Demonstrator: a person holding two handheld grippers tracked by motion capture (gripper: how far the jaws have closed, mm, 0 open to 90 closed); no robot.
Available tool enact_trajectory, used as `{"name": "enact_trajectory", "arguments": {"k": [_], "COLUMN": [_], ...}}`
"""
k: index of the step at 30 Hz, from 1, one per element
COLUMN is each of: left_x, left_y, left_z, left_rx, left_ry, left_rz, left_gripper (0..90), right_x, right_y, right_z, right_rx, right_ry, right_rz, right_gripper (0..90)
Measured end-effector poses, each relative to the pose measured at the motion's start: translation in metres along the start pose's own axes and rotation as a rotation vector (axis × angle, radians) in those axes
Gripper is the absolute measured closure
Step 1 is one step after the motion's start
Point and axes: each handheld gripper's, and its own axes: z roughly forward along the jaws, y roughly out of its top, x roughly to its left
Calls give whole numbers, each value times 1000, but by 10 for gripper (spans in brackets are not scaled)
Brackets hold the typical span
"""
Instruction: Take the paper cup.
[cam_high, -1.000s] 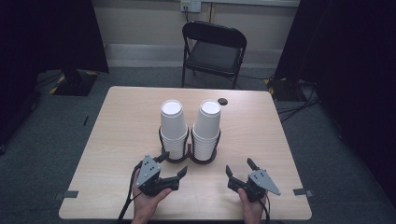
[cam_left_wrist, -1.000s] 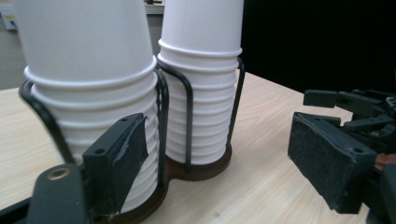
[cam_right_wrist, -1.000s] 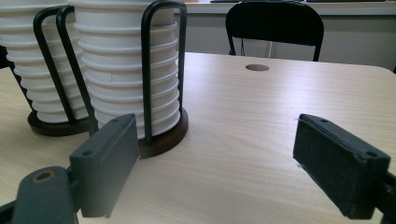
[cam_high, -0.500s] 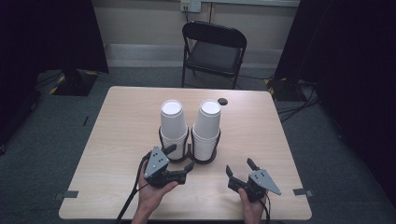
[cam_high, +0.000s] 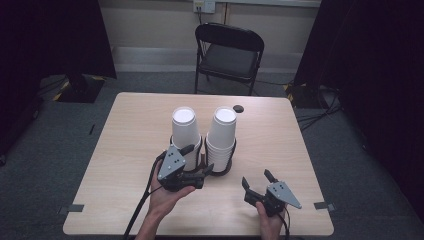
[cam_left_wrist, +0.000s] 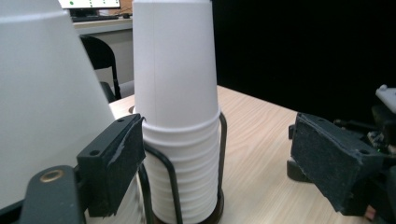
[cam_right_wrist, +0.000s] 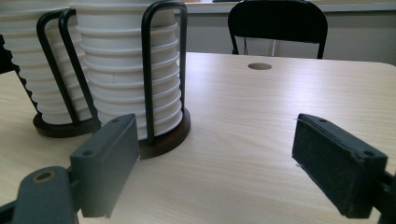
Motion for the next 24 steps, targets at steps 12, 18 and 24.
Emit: {"name": "enact_trajectory", "arguments": {"k": [12,18,24], "left_x": [1,1,5], "left_y": [21,33,41], "left_z": [7,17,28], "left_rx": [-45,-43,-30], "left_ry": [19,4,-7], "left_rz": [26,27,8], "left_gripper": [171,157,165], "right_x": [0,0,-1], "right_y": [0,0,0], "right_z": [1,1,1], "right_rx": [8,8,7], "right_ry": [7,11,11], "right_rz": [-1,-1,3], "right_gripper": [147,154,155]}}
